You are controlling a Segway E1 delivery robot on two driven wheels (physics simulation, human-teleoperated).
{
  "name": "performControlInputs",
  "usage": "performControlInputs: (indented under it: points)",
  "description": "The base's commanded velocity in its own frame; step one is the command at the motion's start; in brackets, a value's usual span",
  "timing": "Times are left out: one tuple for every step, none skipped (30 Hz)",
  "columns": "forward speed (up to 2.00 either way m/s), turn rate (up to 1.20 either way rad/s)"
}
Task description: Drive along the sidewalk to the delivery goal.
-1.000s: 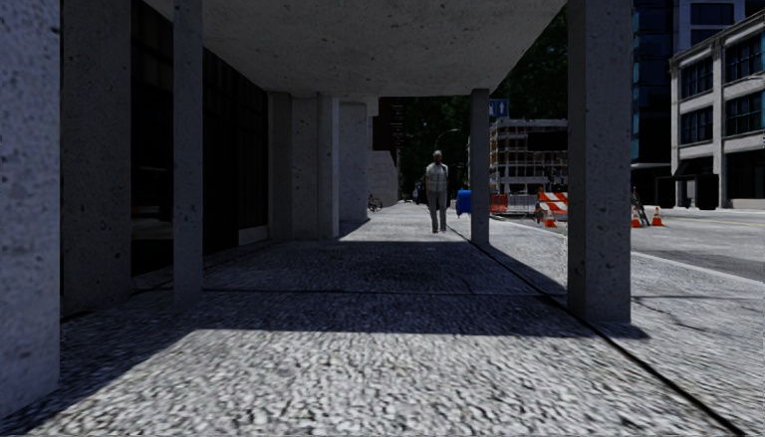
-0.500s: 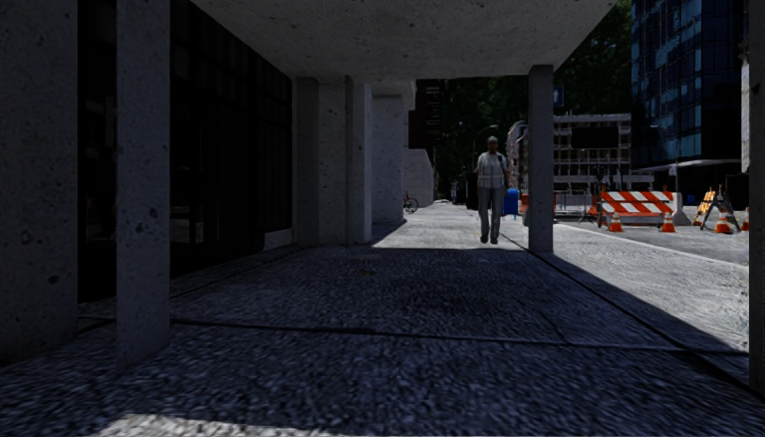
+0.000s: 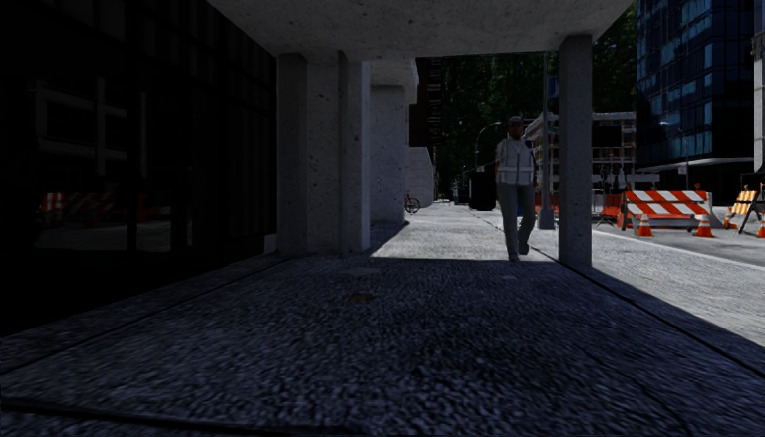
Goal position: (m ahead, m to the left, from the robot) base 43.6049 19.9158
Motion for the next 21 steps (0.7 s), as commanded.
performControlInputs:
  points:
    - [2.00,0.00]
    - [2.00,0.00]
    - [2.00,0.00]
    - [2.00,0.00]
    - [2.00,0.00]
    - [2.00,0.00]
    - [2.00,0.00]
    - [2.00,0.00]
    - [2.00,0.00]
    - [2.00,0.00]
    - [2.00,0.00]
    - [2.00,0.00]
    - [2.00,-0.04]
    - [2.00,-0.06]
    - [2.00,-0.06]
    - [2.00,-0.06]
    - [2.00,-0.06]
    - [2.00,-0.07]
    - [2.00,-0.07]
    - [2.00,-0.09]
    - [2.00,-0.14]
